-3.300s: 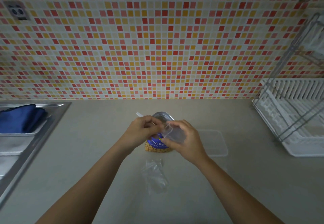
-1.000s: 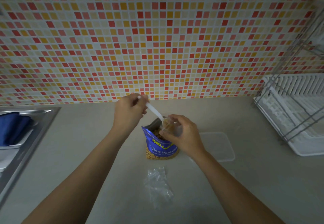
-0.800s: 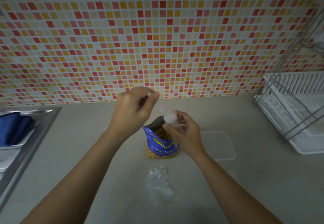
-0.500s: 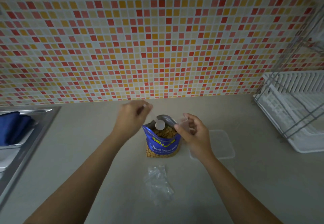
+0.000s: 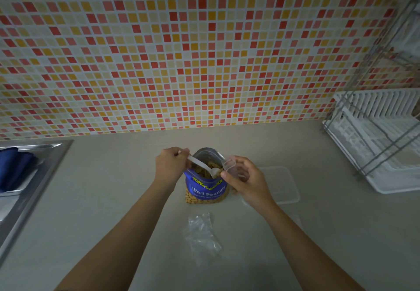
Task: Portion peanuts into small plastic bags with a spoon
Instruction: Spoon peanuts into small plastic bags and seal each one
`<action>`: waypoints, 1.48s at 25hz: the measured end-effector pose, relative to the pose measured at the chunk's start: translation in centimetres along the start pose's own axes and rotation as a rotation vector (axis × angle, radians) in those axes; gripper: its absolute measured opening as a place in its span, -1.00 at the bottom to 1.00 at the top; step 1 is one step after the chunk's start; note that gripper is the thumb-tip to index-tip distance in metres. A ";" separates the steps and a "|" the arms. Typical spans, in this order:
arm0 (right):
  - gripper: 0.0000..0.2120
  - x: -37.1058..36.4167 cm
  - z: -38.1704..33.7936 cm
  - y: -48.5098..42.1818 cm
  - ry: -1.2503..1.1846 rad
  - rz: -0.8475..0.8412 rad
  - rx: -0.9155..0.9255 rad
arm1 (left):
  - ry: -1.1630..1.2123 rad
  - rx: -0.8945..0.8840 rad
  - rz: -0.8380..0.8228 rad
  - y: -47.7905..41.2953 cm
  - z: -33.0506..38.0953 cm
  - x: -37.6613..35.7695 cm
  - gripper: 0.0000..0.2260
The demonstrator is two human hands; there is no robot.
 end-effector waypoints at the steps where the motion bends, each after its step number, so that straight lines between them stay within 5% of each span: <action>1: -0.63 0.1 0.0 0.1 0.009 -0.008 0.001 | 0.059 0.055 0.011 0.0 -0.1 0.2 -0.76; 7: -0.58 0.8 -0.8 0.0 0.106 0.047 0.020 | 0.250 0.224 0.092 -0.7 -0.6 1.6 -0.78; 24: -0.46 -0.1 -3.1 -1.5 0.547 0.030 0.137 | 0.379 0.187 0.191 -2.1 0.1 4.2 -0.82; 28: -0.52 -1.2 -3.5 -1.3 0.495 0.064 0.206 | 0.226 -0.043 0.145 -0.3 3.8 3.8 -0.81; 34: -0.50 -2.5 -4.0 -0.6 0.342 0.190 0.199 | -0.255 -0.955 -0.012 5.6 7.9 3.3 -0.73; 37: -0.53 -1.6 -3.9 -0.2 0.266 0.220 0.150 | -0.036 -0.798 0.152 4.4 8.5 5.1 -0.78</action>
Point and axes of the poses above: each hand's wrist, its own y-axis away from the middle knuckle, its own x-axis out of the back of the hand, z = x × y, the point moved 1 cm from there along -y, towards the middle knuckle, and after that the axes turned 5 degrees about y, right-handed, at the moved point
